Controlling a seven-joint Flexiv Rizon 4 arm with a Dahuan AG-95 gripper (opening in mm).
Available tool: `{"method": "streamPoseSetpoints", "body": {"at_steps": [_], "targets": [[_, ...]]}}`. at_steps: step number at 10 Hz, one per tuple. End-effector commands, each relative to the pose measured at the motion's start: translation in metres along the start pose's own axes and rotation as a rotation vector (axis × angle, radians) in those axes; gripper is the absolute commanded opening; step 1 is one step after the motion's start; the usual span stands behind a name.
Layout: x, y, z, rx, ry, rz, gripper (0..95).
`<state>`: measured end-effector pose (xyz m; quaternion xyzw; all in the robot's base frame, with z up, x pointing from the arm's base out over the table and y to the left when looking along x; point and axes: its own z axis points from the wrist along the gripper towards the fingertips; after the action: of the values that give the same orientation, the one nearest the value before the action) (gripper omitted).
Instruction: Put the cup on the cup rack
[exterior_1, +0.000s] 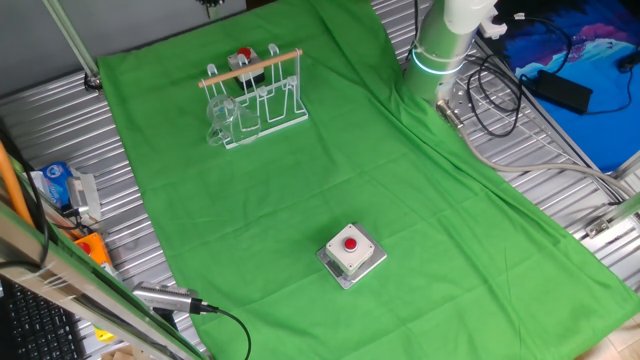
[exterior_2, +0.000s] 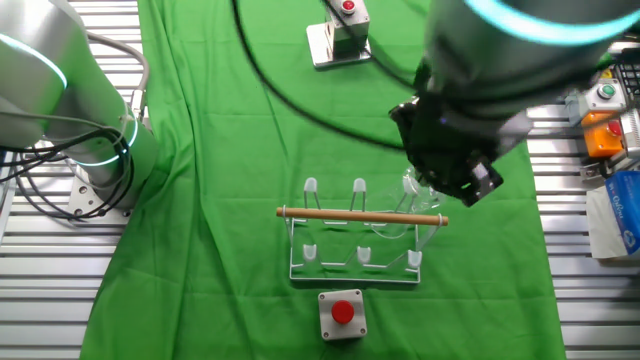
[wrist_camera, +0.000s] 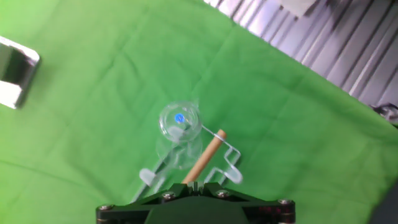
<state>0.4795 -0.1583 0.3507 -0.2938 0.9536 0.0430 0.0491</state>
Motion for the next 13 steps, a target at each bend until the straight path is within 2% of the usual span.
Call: {"method": "streamPoseSetpoints", "body": {"at_steps": [1,3,6,7,8,9,11,13], "targets": [[-0.0008,0.001,-0.0013,-0.009,-0.018,-0.009,0.0],[-0.0008,0.001,-0.0012,0.008,0.001,0.001,0.0],[-0.0008,0.001,-0.0012,0.004,-0.016,0.014,0.0],[-0.0008,0.001,-0.0012,-0.018,-0.041,0.026,0.0],[-0.0008,0.001,-0.0012,-0.087,-0.108,0.051,0.0],[-0.0008,0.001,-0.0012,-0.11,-0.137,0.067,0.0],[-0.0008,0.001,-0.0012,-0.15,-0.173,0.08,0.0],[-0.0008,0.001,-0.0012,-0.167,-0.198,0.07,0.0]]}}
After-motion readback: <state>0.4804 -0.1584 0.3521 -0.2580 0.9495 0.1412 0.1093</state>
